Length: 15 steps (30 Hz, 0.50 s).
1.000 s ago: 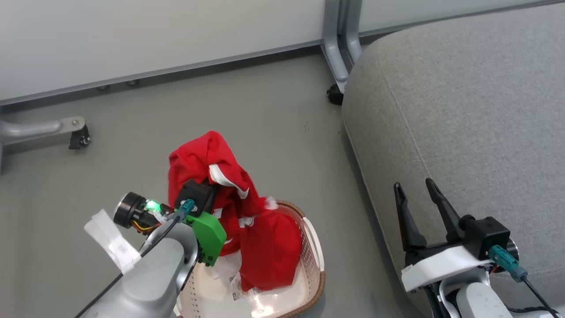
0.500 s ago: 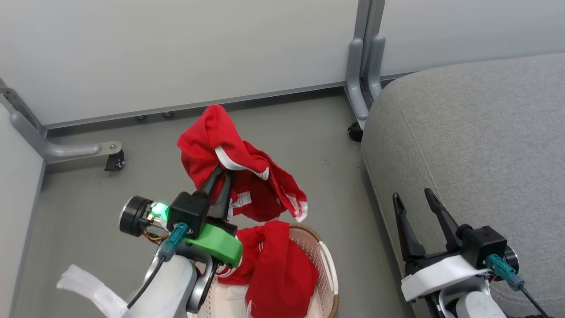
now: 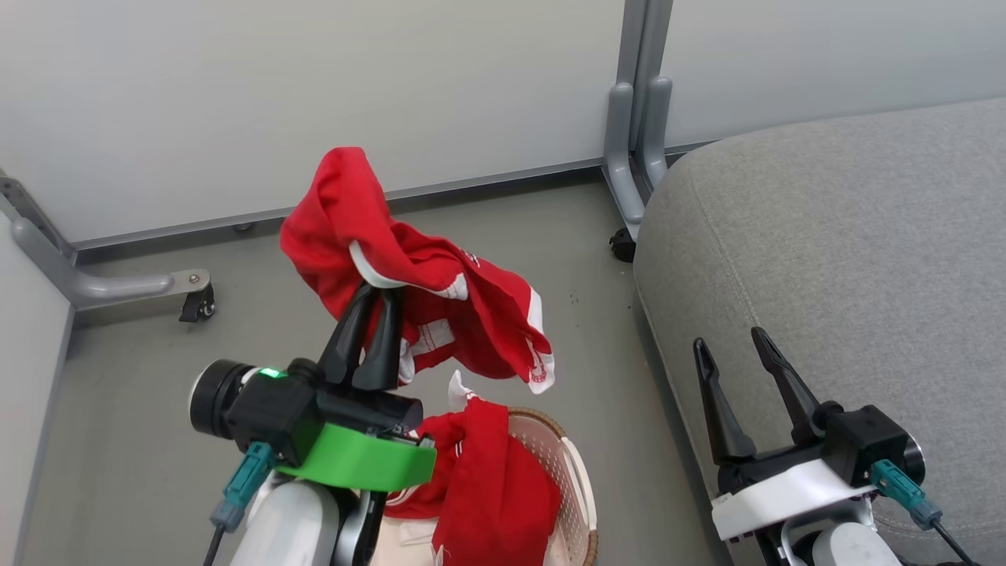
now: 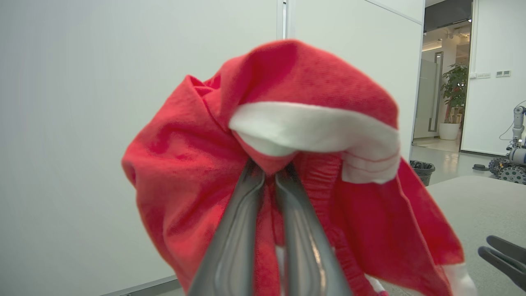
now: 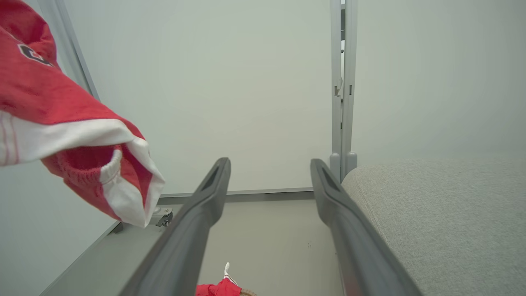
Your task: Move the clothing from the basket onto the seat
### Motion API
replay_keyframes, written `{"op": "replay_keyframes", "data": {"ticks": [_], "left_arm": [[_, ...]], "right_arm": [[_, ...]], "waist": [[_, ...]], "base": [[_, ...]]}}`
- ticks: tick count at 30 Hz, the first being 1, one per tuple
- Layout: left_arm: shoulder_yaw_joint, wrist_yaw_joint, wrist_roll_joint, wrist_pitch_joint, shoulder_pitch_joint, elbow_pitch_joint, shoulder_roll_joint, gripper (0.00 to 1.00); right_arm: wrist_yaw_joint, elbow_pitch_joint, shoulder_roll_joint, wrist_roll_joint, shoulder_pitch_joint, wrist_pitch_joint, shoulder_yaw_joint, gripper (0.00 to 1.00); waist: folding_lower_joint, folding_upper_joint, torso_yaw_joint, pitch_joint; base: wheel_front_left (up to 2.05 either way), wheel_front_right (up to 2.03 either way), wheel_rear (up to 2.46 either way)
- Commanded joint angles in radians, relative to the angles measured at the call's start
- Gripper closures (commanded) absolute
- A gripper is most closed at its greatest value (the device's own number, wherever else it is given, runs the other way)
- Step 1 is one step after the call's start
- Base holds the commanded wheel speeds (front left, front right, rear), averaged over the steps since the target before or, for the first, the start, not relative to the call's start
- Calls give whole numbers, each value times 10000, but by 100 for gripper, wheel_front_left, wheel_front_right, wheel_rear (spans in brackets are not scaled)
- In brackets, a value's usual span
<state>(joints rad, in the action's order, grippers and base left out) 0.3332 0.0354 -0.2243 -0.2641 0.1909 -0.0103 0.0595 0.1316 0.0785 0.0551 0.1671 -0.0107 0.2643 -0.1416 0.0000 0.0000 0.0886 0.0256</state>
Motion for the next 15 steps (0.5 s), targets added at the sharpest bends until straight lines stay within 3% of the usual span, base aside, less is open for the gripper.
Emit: {"op": "replay_keyframes", "data": {"ticks": [1, 15], "left_arm": [[-92, 127, 36, -6, -199, -148, -33, 100], [-124, 271, -308, -5, -446, -410, -87, 100]], "right_arm": [[-17, -81, 66, 50, 103, 4, -10, 0], [-17, -150, 101, -30, 196, 4, -56, 0]], "waist": [[0, 0, 26, -18], [0, 0, 97, 35]], "base": [[0, 0, 0], [0, 0, 0]]}}
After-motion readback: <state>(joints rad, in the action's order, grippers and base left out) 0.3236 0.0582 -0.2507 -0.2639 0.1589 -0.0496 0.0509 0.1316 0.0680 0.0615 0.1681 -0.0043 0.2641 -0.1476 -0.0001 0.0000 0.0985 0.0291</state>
